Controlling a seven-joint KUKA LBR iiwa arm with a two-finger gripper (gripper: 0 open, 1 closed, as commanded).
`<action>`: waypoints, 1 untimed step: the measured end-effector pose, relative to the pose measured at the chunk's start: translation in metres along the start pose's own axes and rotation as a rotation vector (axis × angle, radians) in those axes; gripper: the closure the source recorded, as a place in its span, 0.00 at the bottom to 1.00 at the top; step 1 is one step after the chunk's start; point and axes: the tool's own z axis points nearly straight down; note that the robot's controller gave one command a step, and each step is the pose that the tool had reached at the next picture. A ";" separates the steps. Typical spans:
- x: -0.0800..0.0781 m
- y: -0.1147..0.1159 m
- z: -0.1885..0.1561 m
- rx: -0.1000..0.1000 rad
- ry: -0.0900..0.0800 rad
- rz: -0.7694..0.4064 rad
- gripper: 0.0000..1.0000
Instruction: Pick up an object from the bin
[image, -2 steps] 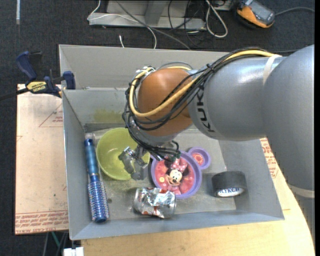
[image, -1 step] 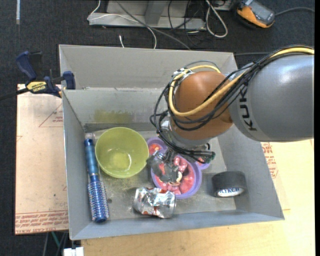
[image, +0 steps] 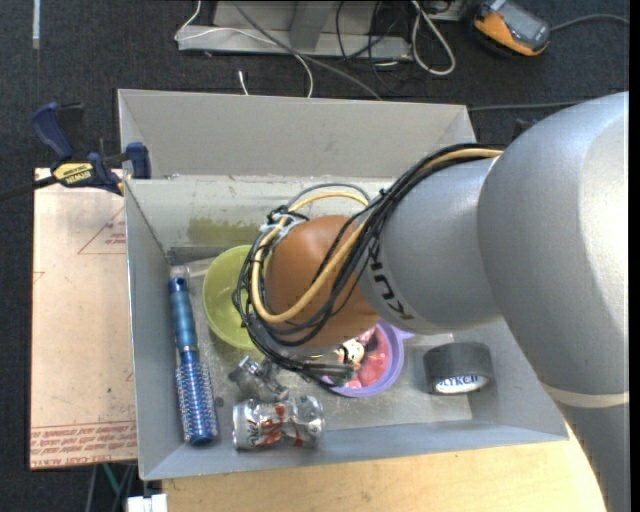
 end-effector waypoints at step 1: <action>0.012 -0.028 -0.026 0.001 0.005 -0.032 1.00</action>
Offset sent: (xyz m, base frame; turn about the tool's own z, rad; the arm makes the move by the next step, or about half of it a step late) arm 0.0193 -0.0873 0.0236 -0.0163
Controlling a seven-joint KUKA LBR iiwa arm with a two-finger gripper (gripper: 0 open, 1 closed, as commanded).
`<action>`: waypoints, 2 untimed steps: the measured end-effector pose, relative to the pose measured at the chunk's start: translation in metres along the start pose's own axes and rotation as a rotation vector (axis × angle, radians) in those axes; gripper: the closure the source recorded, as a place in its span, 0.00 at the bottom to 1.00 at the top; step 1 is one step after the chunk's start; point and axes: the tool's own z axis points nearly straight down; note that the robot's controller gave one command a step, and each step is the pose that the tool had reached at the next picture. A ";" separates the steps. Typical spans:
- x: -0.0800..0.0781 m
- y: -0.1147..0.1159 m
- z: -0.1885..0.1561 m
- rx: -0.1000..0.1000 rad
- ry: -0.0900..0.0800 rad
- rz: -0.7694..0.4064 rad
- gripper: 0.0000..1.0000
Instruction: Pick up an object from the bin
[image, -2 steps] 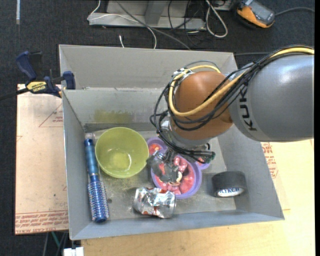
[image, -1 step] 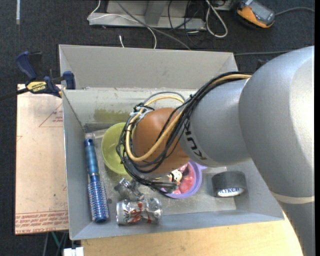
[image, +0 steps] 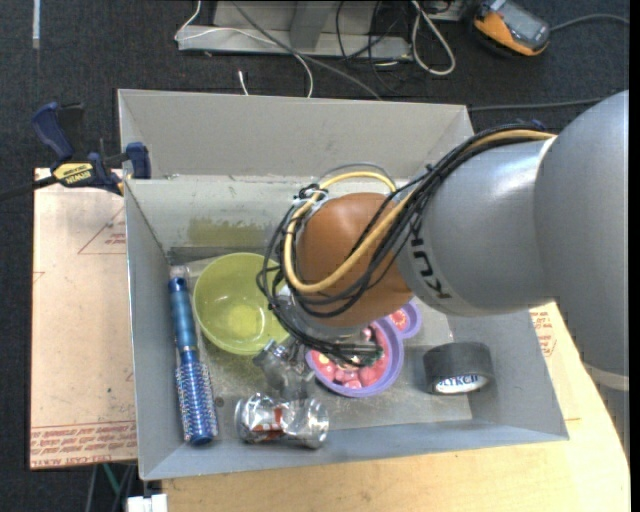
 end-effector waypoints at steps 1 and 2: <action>0.016 -0.029 -0.021 0.010 -0.009 0.013 1.00; 0.054 -0.045 0.010 0.009 -0.006 -0.233 1.00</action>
Offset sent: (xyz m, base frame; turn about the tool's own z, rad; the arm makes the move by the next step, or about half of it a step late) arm -0.0052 -0.0688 -0.0100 -0.2390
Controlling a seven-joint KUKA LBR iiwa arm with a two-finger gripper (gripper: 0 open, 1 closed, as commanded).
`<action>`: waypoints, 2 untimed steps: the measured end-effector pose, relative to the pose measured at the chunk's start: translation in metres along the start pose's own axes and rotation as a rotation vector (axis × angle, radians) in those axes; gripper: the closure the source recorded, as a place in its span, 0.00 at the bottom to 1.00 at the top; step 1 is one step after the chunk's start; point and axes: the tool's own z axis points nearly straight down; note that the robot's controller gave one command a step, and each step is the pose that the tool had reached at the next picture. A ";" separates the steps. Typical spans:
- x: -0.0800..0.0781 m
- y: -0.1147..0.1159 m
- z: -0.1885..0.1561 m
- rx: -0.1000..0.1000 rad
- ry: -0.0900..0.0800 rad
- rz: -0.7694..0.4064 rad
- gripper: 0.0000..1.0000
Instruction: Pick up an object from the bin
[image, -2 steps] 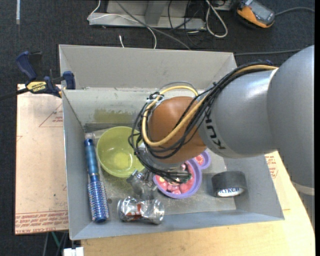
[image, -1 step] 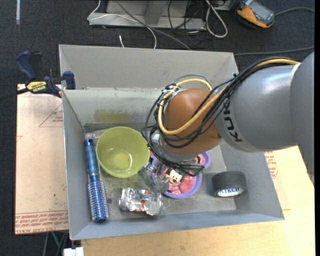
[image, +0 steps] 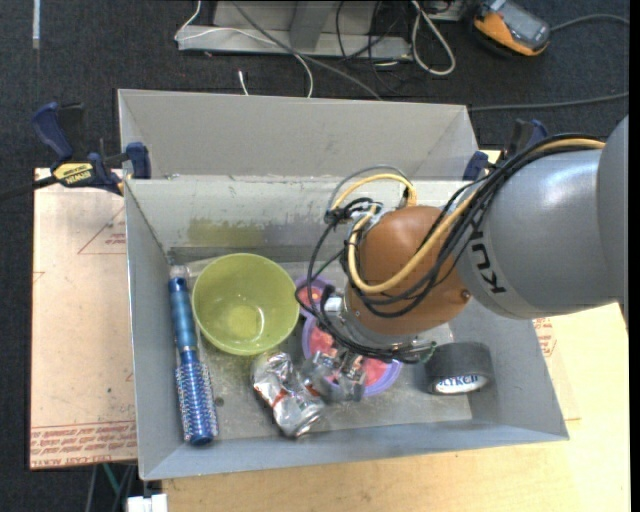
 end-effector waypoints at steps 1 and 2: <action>-0.051 0.025 0.020 0.001 -0.004 0.237 1.00; -0.037 0.024 -0.092 -0.002 0.000 0.137 1.00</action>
Offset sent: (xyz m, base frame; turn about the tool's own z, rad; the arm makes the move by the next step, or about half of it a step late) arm -0.0116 0.0210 0.2448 -0.0418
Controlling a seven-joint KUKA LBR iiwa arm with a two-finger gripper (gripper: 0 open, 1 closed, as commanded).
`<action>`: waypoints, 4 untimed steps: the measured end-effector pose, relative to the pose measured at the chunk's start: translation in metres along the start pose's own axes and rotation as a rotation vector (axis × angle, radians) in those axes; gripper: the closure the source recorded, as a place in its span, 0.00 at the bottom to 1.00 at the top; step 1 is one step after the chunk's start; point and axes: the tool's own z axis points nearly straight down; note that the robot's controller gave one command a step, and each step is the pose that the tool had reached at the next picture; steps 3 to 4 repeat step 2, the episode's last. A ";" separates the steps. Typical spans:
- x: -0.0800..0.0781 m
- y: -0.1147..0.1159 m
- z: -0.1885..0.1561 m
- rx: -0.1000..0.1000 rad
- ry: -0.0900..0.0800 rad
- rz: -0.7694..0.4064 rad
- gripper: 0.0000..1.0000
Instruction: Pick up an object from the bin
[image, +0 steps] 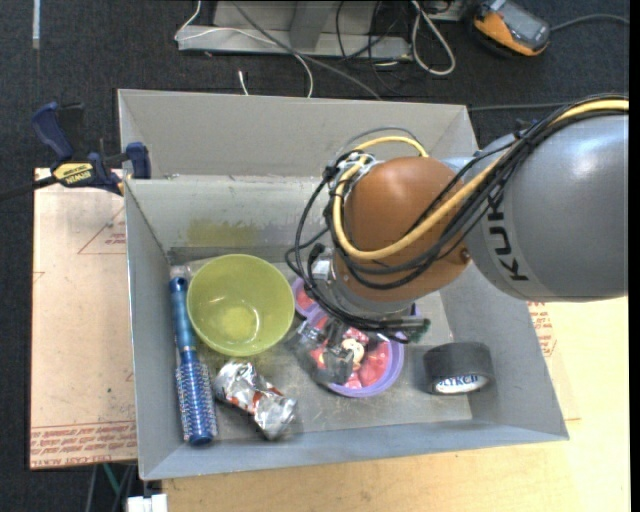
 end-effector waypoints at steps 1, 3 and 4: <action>-0.018 0.024 0.089 0.001 -0.010 0.105 0.00; -0.028 0.025 0.111 0.012 -0.028 0.137 0.00; -0.028 0.025 0.111 0.012 -0.028 0.137 0.00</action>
Offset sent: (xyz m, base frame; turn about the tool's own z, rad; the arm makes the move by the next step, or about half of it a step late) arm 0.0000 0.0000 0.0000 0.0000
